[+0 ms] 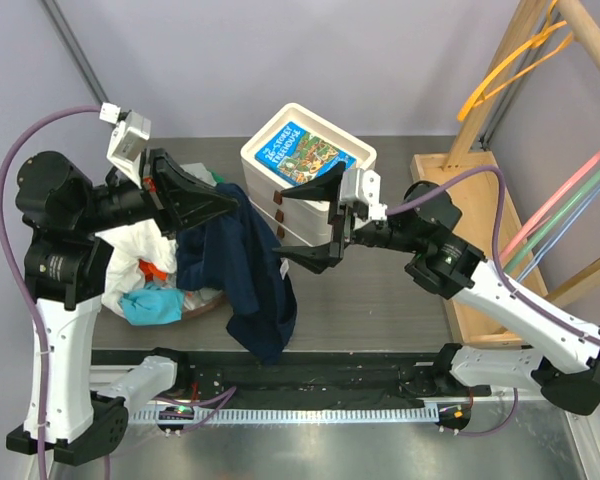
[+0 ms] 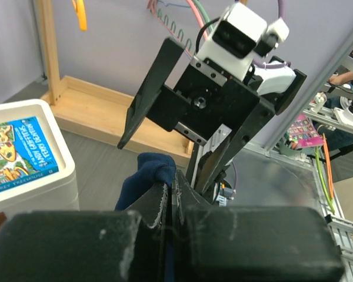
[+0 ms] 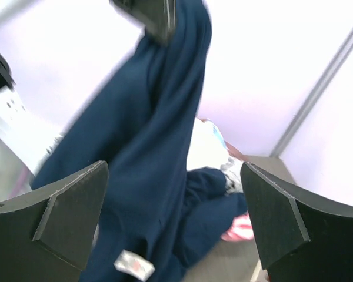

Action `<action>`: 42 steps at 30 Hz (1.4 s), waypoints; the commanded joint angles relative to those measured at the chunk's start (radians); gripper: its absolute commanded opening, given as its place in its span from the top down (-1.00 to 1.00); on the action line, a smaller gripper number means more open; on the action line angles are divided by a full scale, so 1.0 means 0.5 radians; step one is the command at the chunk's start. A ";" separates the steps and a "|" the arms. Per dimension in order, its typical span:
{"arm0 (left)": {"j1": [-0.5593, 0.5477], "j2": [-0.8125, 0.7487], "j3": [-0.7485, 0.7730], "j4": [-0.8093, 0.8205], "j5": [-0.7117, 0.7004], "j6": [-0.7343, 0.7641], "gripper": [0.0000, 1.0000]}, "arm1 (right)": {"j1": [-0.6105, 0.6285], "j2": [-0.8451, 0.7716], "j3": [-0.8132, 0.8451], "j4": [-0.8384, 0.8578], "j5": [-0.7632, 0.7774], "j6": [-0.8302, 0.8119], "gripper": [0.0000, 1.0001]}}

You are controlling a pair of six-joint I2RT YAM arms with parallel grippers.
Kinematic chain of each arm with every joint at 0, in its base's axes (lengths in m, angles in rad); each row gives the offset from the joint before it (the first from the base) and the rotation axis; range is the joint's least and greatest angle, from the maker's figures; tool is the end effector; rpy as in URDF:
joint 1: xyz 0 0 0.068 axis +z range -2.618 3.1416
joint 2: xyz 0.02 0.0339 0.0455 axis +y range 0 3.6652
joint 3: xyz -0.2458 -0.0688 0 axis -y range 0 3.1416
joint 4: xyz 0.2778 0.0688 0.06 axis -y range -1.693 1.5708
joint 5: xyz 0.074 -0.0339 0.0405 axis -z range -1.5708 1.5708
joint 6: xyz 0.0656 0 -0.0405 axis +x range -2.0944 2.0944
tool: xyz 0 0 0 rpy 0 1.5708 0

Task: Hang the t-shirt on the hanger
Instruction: Place the T-shirt at the center of the board.

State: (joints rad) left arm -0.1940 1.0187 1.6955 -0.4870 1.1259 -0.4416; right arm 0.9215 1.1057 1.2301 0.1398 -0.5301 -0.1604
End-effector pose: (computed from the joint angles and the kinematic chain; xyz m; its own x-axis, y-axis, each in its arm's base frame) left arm 0.1559 -0.0910 0.5628 -0.2398 -0.1403 -0.9606 0.9405 0.2117 -0.2658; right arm 0.1574 0.2622 0.4613 0.3127 0.1841 -0.9318 -0.9445 0.1644 -0.2845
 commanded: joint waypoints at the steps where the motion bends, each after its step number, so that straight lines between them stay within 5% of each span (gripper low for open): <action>1: 0.008 0.009 -0.062 0.109 0.080 -0.028 1.00 | 0.022 0.135 0.160 0.089 -0.004 0.318 -0.99; 6: -0.008 0.076 -0.087 0.106 0.126 -0.019 1.00 | 0.111 0.264 0.209 0.046 -0.060 0.379 -0.97; 8: -0.035 0.101 -0.120 0.109 0.135 -0.010 1.00 | 0.148 0.323 0.227 0.021 -0.066 0.373 -0.77; 9: -0.051 0.113 -0.133 0.112 0.138 -0.004 1.00 | 0.154 0.344 0.240 0.003 -0.060 0.373 -0.60; 11: -0.087 0.147 -0.160 0.109 0.141 0.012 1.00 | 0.173 0.396 0.288 -0.059 -0.044 0.400 0.05; 13: -0.091 0.177 -0.188 0.106 0.080 0.021 1.00 | 0.179 0.409 0.313 -0.080 -0.047 0.504 0.89; 14: -0.091 0.202 -0.197 0.087 0.007 0.045 1.00 | 0.182 0.403 0.322 -0.077 -0.008 0.566 0.95; 20: -0.036 0.221 -0.381 0.050 -1.136 0.208 0.82 | 0.182 0.323 0.286 -0.062 0.345 1.151 0.98; 22: 0.111 0.221 -0.448 0.108 -1.242 0.150 0.64 | 0.179 0.274 0.258 -0.062 0.584 1.244 0.98; 26: 0.458 0.104 -0.593 0.283 -1.016 -0.050 0.08 | 0.170 0.209 0.246 -0.068 1.084 1.324 0.98; 30: 0.501 -0.345 -0.911 0.256 -1.028 0.143 -0.78 | 0.151 0.246 0.304 0.002 1.620 1.242 0.99; 34: 0.498 -0.662 -1.133 0.213 -0.749 0.226 -0.97 | 0.154 0.426 0.545 -0.082 1.955 1.312 0.98; 42: 0.498 -0.957 -1.513 0.210 -0.362 0.325 -0.92 | 0.154 0.599 0.635 0.186 2.100 1.425 0.98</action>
State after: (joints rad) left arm 0.0566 0.5304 1.0237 -0.3908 0.8421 -0.3180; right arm 0.9977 1.3907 1.5085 0.0593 0.4282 0.5041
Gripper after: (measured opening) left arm 0.965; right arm 0.052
